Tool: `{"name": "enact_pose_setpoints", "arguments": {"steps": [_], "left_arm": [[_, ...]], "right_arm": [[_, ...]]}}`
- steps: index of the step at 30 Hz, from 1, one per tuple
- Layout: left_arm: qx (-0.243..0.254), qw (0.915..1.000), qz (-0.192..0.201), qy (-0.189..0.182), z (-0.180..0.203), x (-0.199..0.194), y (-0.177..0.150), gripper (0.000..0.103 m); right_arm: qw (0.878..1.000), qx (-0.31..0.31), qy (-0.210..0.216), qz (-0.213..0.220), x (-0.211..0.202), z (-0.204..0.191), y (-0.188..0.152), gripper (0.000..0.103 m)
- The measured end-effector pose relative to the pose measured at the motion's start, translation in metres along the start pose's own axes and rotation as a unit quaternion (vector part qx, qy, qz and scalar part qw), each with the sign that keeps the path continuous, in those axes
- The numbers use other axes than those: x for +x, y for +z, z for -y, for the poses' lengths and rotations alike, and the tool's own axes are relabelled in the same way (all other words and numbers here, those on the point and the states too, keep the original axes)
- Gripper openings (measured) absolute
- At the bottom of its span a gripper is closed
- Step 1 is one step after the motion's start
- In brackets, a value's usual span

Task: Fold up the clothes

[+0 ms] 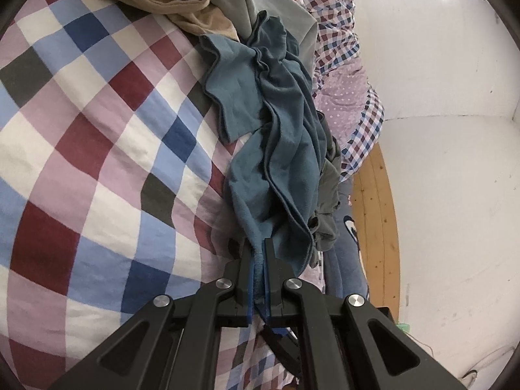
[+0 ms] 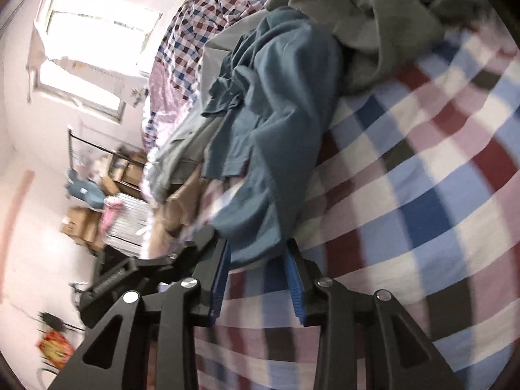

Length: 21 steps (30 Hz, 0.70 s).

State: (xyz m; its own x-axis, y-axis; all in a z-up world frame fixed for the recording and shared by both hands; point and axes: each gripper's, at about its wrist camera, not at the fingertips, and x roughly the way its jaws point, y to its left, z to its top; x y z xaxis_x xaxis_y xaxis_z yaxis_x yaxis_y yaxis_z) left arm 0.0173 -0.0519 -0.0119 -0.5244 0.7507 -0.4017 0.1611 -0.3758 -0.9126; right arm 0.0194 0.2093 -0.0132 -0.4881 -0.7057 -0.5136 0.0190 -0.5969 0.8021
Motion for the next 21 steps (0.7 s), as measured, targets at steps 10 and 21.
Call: {"name": "enact_pose_setpoints", "arguments": {"steps": [10, 21], "left_arm": [[-0.014, 0.9998, 0.004, -0.012, -0.003, 0.000, -0.001, 0.003], [-0.033, 0.9992, 0.020, -0.006, -0.007, -0.008, 0.005, 0.024]], "right_arm": [[0.997, 0.060, 0.035, 0.031, 0.013, -0.001, 0.000, 0.031], [0.997, -0.059, -0.056, 0.011, 0.014, -0.018, 0.009, 0.002]]}}
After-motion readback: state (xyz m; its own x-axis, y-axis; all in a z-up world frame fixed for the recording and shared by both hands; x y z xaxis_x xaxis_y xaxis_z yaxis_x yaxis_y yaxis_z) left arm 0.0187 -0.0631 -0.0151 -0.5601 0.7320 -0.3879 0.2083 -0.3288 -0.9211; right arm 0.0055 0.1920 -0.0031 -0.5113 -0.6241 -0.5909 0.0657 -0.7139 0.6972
